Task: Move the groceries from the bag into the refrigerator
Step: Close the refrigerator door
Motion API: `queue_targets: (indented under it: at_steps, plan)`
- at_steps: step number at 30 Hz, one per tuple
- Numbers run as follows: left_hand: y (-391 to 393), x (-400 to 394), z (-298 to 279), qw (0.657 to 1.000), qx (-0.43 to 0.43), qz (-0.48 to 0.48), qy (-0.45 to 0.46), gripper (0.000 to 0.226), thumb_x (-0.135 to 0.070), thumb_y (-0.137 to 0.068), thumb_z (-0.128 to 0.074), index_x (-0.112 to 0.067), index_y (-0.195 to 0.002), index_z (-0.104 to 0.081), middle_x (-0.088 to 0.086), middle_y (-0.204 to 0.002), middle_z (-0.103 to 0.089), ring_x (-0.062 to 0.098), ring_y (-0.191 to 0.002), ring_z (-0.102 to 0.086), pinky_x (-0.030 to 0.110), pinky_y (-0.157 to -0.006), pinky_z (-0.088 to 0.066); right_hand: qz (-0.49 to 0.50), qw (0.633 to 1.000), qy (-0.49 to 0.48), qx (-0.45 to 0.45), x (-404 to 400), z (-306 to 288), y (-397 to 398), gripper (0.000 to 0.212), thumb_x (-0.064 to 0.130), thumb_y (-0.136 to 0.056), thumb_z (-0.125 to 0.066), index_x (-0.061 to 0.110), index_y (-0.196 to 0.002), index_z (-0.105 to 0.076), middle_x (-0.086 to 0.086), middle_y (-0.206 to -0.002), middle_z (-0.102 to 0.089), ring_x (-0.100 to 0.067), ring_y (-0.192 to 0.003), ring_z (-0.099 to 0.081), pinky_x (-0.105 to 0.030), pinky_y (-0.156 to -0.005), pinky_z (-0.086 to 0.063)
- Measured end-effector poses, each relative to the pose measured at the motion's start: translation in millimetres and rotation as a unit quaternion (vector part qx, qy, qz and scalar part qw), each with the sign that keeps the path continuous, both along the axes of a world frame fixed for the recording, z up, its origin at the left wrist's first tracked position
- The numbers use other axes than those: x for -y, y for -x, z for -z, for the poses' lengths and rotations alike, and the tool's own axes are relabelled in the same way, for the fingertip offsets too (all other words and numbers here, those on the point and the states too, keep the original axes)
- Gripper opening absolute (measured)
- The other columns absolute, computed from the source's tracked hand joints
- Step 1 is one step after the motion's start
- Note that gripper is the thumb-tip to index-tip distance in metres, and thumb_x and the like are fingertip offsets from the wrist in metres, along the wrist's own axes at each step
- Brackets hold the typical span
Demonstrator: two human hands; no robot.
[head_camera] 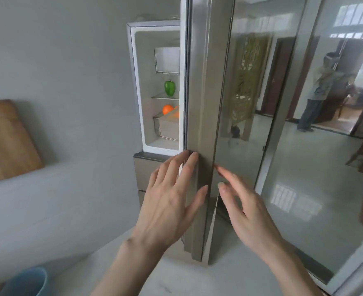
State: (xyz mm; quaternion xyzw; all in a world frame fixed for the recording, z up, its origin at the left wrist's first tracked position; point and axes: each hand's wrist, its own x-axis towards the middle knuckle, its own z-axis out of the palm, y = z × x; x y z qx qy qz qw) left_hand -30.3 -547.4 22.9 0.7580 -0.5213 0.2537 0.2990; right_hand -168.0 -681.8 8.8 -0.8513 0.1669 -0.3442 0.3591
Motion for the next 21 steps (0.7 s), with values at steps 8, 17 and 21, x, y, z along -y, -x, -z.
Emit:
queue_targets:
  at_steps: [8, 17, 21]
  plan:
    - [-66, -26, 20, 0.997, -0.038, -0.065, 0.006, 0.078, -0.055, -0.102, -0.046, -0.017, -0.164, -0.018, -0.005, -0.153, -0.045, 0.019, -0.133, -0.048, 0.034, -0.107, -0.045, 0.013, 0.987, 0.157, -0.01, 8, 2, -90, 0.059, 0.055, -0.106, -0.037, 0.032, -0.16, -0.029, 0.016, -0.166, -0.028, 0.0, -0.153, -0.024, -0.028, -0.124, -0.027]
    - [-142, -16, 26, 0.988, -0.106, -0.101, 0.046, 0.095, -0.047, -0.098, -0.059, -0.029, -0.164, 0.008, -0.006, -0.161, -0.029, 0.017, -0.144, -0.045, 0.03, -0.087, -0.055, 0.042, 0.943, 0.323, -0.066, 46, -2, -200, 0.078, 0.067, -0.103, -0.029, 0.029, -0.165, -0.001, 0.004, -0.174, 0.007, -0.028, -0.16, -0.008, -0.046, -0.126, -0.021]
    - [-182, -1, 25, 0.983, -0.104, -0.14, 0.066, 0.097, -0.043, -0.096, -0.061, -0.019, -0.164, 0.004, 0.002, -0.161, -0.026, 0.023, -0.149, -0.035, 0.028, -0.101, -0.048, 0.023, 0.944, 0.322, -0.064, 69, -1, -245, 0.077, 0.067, -0.102, -0.031, 0.032, -0.165, -0.001, 0.005, -0.173, 0.01, -0.031, -0.16, -0.008, -0.053, -0.124, -0.025]
